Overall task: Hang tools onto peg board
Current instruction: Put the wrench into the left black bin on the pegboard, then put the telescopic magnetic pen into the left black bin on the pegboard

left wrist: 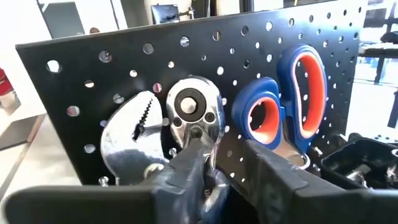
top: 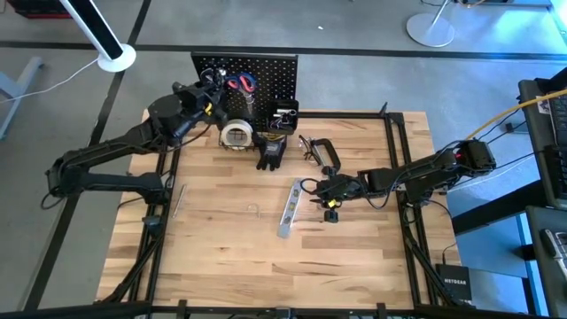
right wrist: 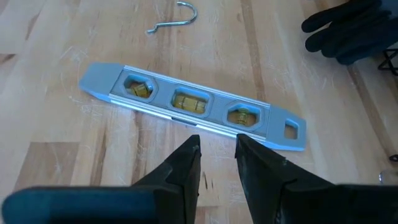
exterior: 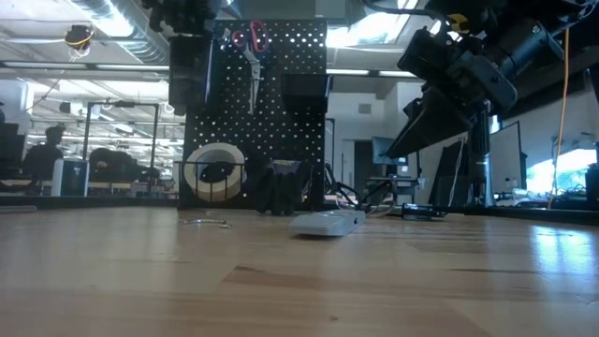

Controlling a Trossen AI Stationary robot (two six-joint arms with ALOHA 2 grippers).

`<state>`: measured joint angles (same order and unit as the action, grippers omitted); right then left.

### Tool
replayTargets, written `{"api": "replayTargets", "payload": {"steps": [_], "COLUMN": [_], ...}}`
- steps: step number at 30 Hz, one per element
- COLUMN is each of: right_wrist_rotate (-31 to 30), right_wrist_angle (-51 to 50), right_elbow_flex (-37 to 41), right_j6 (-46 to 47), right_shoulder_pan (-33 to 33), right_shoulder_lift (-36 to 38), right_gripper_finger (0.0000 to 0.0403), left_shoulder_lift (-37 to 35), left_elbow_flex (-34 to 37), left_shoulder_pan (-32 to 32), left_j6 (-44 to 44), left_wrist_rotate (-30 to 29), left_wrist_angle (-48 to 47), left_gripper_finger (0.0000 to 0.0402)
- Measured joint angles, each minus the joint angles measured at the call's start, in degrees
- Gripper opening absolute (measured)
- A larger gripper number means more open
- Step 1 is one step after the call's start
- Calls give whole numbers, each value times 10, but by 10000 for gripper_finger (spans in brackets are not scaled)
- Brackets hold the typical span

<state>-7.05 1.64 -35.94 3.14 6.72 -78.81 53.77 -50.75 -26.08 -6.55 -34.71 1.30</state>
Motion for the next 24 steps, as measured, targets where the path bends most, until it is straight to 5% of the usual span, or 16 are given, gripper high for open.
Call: {"api": "replayTargets", "payload": {"steps": [7, 15, 24], "right_wrist_rotate": [0, 0, 0], "right_wrist_angle": [0, 0, 10], "right_elbow_flex": [0, 0, 0], "right_j6": [0, 0, 0], "right_shoulder_pan": [0, 0, 0], "right_shoulder_lift": [0, 0, 0], "right_gripper_finger": [106, 106, 106], "left_shoulder_lift": [-42, -70, -33], "left_elbow_flex": [0, 0, 0], "left_shoulder_pan": [38, 141, 243], "left_j6": [-42, -71, 61], "left_wrist_rotate": [0, 10, 90], "left_wrist_angle": [4, -12, -169], "left_gripper_finger": [150, 145, 143]}}
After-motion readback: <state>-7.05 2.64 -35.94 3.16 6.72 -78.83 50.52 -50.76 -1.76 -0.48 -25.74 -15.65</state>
